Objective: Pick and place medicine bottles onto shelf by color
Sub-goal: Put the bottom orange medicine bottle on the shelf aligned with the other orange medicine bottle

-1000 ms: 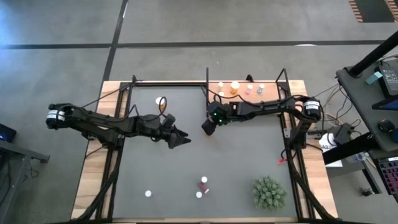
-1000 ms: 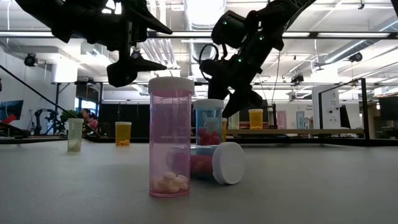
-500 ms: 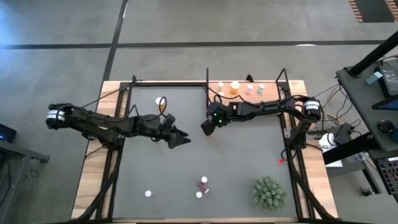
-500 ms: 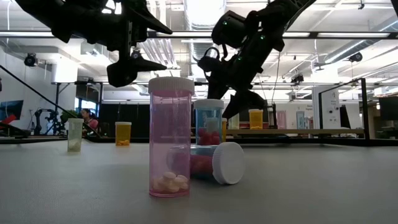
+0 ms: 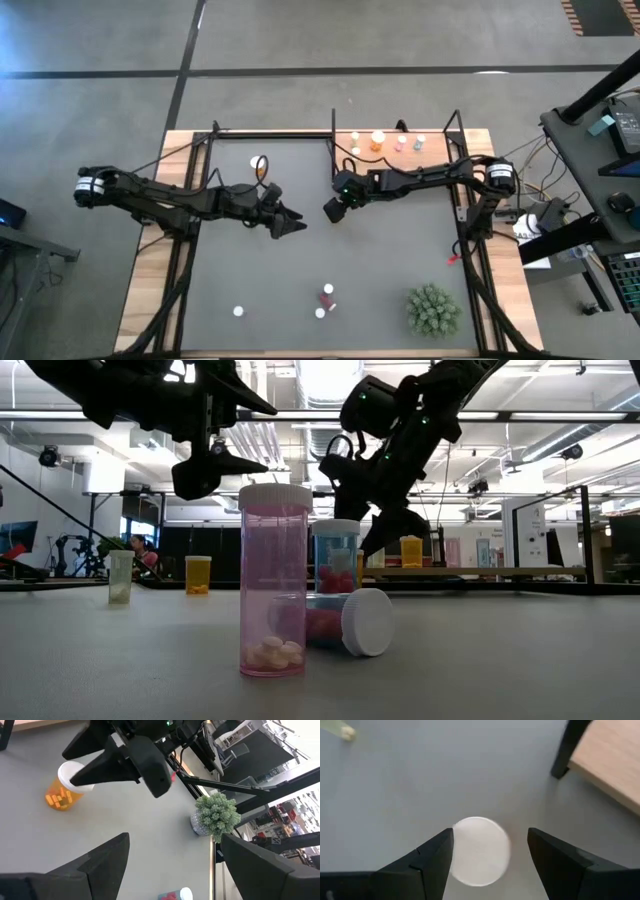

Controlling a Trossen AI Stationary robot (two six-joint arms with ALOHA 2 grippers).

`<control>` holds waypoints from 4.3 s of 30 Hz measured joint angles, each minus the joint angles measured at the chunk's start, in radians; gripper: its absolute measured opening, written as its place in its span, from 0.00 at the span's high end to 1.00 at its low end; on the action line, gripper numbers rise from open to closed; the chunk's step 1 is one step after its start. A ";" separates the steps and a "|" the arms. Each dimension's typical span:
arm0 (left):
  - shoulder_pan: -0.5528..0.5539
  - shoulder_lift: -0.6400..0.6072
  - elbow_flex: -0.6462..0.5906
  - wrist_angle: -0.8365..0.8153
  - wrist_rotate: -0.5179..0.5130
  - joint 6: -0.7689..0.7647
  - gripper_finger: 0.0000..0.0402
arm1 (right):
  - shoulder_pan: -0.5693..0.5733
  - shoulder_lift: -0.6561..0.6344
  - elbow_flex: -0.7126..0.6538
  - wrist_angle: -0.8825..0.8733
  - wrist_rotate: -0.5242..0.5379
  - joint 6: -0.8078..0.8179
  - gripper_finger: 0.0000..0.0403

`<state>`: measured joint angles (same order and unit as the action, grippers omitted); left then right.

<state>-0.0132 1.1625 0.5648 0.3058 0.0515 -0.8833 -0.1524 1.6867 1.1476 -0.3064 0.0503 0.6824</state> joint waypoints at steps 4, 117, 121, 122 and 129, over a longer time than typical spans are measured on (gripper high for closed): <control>0.000 0.000 0.000 0.000 0.000 0.000 0.26 | 0.000 0.000 -0.015 0.010 0.004 0.000 0.39; 0.000 0.000 -0.011 -0.001 -0.007 0.004 0.26 | 0.006 0.029 0.114 -0.179 -0.049 -0.536 0.50; 0.000 0.000 -0.011 -0.001 -0.007 0.004 0.26 | 0.006 -0.020 0.148 -0.278 -0.050 -0.538 0.46; 0.000 0.000 -0.011 -0.001 -0.008 0.003 0.26 | 0.006 -0.036 0.151 -0.296 -0.050 -0.544 0.45; 0.000 0.000 -0.011 -0.001 -0.021 0.004 0.26 | -0.019 -0.177 0.144 -0.396 -0.038 -0.589 0.47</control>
<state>-0.0135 1.1629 0.5533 0.3046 0.0303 -0.8792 -0.1713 1.5100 1.2917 -0.7020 0.0120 0.0932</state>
